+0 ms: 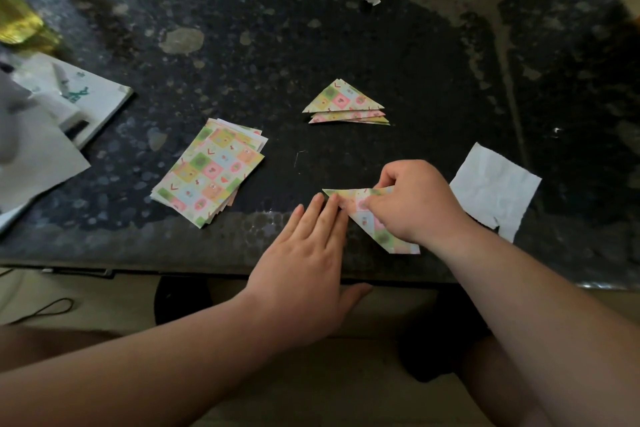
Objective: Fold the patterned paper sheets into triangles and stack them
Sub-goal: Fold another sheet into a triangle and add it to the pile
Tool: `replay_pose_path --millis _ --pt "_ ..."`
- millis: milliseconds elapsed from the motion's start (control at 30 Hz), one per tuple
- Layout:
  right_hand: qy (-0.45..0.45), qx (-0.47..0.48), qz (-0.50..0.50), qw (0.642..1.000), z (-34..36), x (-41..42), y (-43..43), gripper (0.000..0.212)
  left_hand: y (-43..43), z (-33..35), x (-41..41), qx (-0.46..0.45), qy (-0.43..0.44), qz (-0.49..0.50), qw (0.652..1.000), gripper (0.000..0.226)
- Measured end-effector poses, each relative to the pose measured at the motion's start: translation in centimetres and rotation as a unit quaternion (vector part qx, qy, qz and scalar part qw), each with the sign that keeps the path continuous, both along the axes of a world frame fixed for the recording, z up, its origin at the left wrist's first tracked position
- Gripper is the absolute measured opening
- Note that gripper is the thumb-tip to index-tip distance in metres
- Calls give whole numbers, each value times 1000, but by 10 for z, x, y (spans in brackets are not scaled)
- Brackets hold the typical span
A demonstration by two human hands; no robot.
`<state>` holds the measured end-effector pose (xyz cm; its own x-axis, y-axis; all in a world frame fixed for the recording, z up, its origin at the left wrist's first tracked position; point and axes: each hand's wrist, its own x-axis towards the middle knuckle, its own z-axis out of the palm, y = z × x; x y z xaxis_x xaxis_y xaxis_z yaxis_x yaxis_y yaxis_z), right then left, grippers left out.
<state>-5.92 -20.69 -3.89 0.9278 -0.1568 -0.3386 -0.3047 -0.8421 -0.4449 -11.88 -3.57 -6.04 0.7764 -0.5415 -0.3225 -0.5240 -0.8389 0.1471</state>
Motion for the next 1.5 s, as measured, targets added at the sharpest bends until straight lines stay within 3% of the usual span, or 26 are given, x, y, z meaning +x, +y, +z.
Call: replay_pose_path --millis 700,833,1167,1500 --pt "-29 67 14 997 -1 0 3 19 0 -1 1 -16 20 -20 999 94" --pt "-28 47 11 998 0 4 7 6 -1 0 1 -20 19 -27 999 95" --pt "-20 -4 26 999 2 7 16 20 0 0 3 -29 11 -32 999 94" --pt "-17 -10 23 1000 3 5 17 18 0 -1 3 -40 12 -30 999 94"
